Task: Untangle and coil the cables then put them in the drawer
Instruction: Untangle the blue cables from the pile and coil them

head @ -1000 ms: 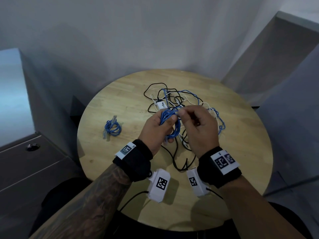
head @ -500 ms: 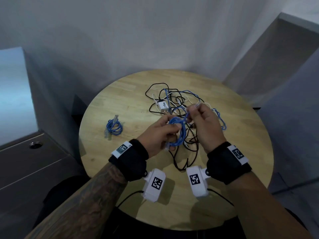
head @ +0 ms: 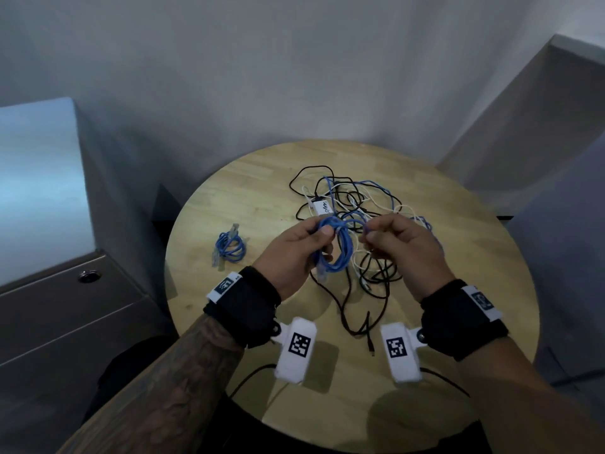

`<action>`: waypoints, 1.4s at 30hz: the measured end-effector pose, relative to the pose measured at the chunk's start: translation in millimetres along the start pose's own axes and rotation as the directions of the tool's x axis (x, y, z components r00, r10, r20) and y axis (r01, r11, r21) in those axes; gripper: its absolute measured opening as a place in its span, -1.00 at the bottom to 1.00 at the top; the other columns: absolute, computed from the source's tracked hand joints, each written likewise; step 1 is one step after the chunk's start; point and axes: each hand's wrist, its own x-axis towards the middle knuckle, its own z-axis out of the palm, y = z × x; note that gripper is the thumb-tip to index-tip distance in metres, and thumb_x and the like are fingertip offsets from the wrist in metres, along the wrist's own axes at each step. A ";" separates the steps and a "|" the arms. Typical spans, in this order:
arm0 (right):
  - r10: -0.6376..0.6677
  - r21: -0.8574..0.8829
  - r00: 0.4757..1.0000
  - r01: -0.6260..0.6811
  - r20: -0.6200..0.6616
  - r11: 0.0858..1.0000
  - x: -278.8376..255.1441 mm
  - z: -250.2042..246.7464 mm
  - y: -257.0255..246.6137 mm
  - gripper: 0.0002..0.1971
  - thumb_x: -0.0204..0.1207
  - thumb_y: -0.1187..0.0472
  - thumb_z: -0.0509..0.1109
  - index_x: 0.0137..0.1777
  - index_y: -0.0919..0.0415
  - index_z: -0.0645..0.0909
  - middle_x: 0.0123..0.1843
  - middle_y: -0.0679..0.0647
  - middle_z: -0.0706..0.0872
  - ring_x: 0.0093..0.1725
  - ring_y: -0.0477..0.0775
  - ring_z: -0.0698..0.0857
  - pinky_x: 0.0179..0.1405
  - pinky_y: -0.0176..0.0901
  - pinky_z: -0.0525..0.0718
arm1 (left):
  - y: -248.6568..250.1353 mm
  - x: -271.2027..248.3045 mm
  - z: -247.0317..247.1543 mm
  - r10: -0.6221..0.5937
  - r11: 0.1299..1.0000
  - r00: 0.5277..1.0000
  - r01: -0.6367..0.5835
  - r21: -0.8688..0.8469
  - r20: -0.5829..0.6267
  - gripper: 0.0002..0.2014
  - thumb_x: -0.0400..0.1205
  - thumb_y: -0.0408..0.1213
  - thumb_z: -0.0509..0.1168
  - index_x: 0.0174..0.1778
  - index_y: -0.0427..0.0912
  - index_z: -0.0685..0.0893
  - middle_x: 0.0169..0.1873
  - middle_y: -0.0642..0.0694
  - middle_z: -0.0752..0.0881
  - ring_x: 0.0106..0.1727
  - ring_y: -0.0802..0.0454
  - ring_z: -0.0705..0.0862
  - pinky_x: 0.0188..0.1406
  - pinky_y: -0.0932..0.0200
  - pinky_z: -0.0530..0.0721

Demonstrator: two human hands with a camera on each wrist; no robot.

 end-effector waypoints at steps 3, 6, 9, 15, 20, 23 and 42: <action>0.075 -0.029 0.995 -0.073 0.060 0.997 -5.0 10.8 6.3 -0.86 0.60 0.32 0.42 0.04 0.15 0.79 -0.07 -0.04 0.85 -0.12 -0.17 0.76 -0.14 -0.28 0.66 | -2.7 3.2 2.6 -0.013 0.996 1.000 0.013 0.092 0.004 -0.72 0.74 -0.34 0.19 0.35 -0.22 0.62 -0.16 0.02 0.64 -0.14 0.12 0.54 -0.20 0.28 0.59; 0.166 0.079 0.984 -0.171 0.068 0.982 -6.9 15.5 7.9 -0.82 0.62 0.33 0.40 0.13 0.23 0.80 -0.06 0.08 0.86 -0.15 -0.10 0.79 -0.19 -0.31 0.70 | -5.7 6.6 3.2 0.007 0.978 1.000 -0.005 0.206 -0.006 -0.72 0.74 -0.32 0.22 0.35 -0.19 0.65 -0.02 0.06 0.77 -0.04 0.17 0.68 -0.03 0.18 0.67; 0.270 0.174 0.958 -0.283 0.097 0.943 -7.4 18.7 8.8 -0.78 0.64 0.29 0.31 0.08 0.30 0.78 -0.06 0.23 0.83 -0.02 0.18 0.74 0.15 0.07 0.66 | -7.3 8.7 2.2 0.041 0.955 0.999 -0.028 0.295 -0.036 -0.73 0.73 -0.27 0.26 0.32 -0.14 0.69 0.20 -0.17 0.74 0.11 0.02 0.68 0.18 -0.05 0.62; 0.208 -0.134 0.960 -0.184 0.190 0.974 -17.8 23.8 -4.0 -0.79 0.61 -0.01 0.43 -0.02 0.14 0.66 -0.14 0.04 0.74 -0.13 -0.01 0.70 -0.16 -0.15 0.59 | -9.5 8.1 7.0 0.284 0.842 0.953 -0.198 0.501 -0.101 -0.78 0.69 -0.33 0.31 0.24 -0.20 0.72 0.08 -0.21 0.78 0.00 -0.02 0.73 0.07 -0.01 0.74; 0.207 -0.273 0.955 -0.146 0.213 0.951 -22.7 21.8 -18.9 -0.85 0.52 0.17 0.51 -0.04 0.22 0.64 -0.25 0.03 0.71 -0.34 -0.06 0.68 -0.45 -0.16 0.55 | -3.7 -3.4 8.6 0.411 0.588 0.912 -0.281 0.758 0.019 -0.69 0.74 -0.26 0.20 0.40 0.02 0.53 0.17 -0.08 0.65 -0.14 -0.05 0.69 -0.13 0.02 0.68; 0.166 -0.354 0.972 -0.098 0.166 0.930 -31.0 20.9 -22.4 -0.84 0.50 0.30 0.46 0.04 0.33 0.66 -0.23 0.18 0.76 -0.40 -0.04 0.71 -0.45 -0.17 0.67 | 6.7 -12.1 13.3 0.388 0.112 0.868 -0.379 0.918 0.311 -0.61 0.74 -0.30 0.11 0.49 0.04 0.44 0.24 -0.11 0.55 -0.18 -0.19 0.66 -0.27 -0.04 0.66; -0.197 -0.464 0.967 0.251 0.163 0.850 -9.1 12.2 -35.4 -0.86 0.68 0.02 0.35 0.05 -0.02 0.73 -0.10 -0.05 0.82 -0.09 0.02 0.79 -0.06 -0.08 0.71 | 59.2 -15.6 -16.8 0.246 0.649 0.961 -0.064 0.758 -0.130 -0.88 0.67 -0.24 0.34 0.07 -0.14 0.72 -0.13 -0.09 0.76 -0.27 -0.01 0.71 -0.33 -0.05 0.76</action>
